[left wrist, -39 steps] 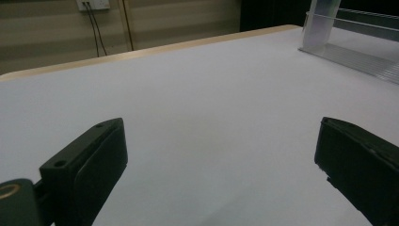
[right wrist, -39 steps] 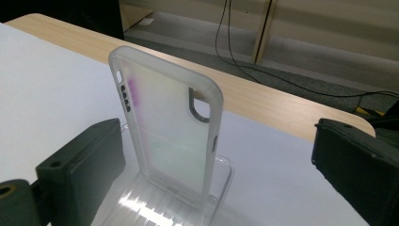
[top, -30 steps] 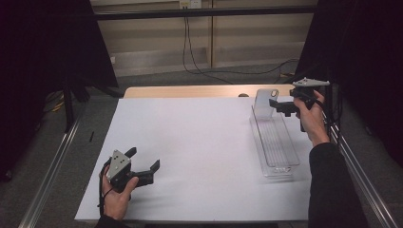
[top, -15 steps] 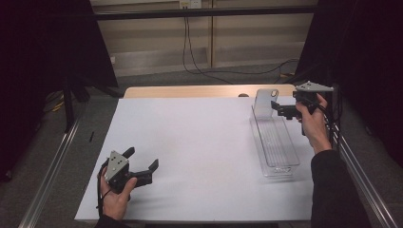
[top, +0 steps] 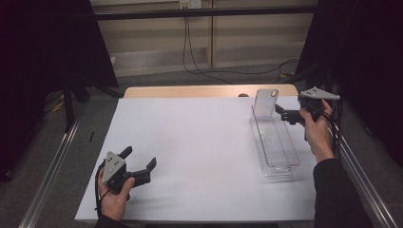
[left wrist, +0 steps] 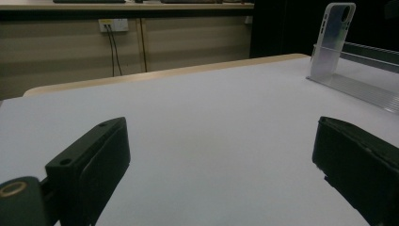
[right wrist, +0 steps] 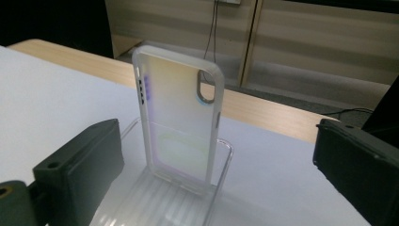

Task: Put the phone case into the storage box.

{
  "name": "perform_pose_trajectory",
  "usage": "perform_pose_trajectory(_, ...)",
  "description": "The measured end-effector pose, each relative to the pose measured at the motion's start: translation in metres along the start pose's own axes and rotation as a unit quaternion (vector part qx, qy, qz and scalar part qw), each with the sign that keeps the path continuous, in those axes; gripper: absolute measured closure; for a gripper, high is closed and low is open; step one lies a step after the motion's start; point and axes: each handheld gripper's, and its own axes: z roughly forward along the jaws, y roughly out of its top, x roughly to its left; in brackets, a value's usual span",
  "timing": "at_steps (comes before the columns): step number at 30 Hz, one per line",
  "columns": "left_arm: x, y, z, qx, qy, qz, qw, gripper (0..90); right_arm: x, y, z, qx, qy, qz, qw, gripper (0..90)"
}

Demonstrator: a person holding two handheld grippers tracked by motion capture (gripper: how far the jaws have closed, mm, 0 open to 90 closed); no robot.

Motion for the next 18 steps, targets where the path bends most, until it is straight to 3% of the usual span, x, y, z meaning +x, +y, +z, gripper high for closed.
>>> perform_pose_trajectory(8,0.003,-0.001,-0.002,-0.005,-0.003,0.000,1.0000,3.2,0.003,-0.009,-0.010,-0.021,-0.005,0.009,0.9997,0.9)
perform_pose_trajectory(10,0.004,-0.001,-0.003,-0.008,0.006,-0.002,0.9999,3.0,0.006,-0.012,-0.012,-0.022,-0.022,0.005,0.9995,1.1)
perform_pose_trajectory(18,0.004,-0.001,-0.004,-0.006,0.008,-0.017,0.9998,3.1,0.018,-0.019,-0.025,-0.042,-0.011,0.001,0.9991,0.5)
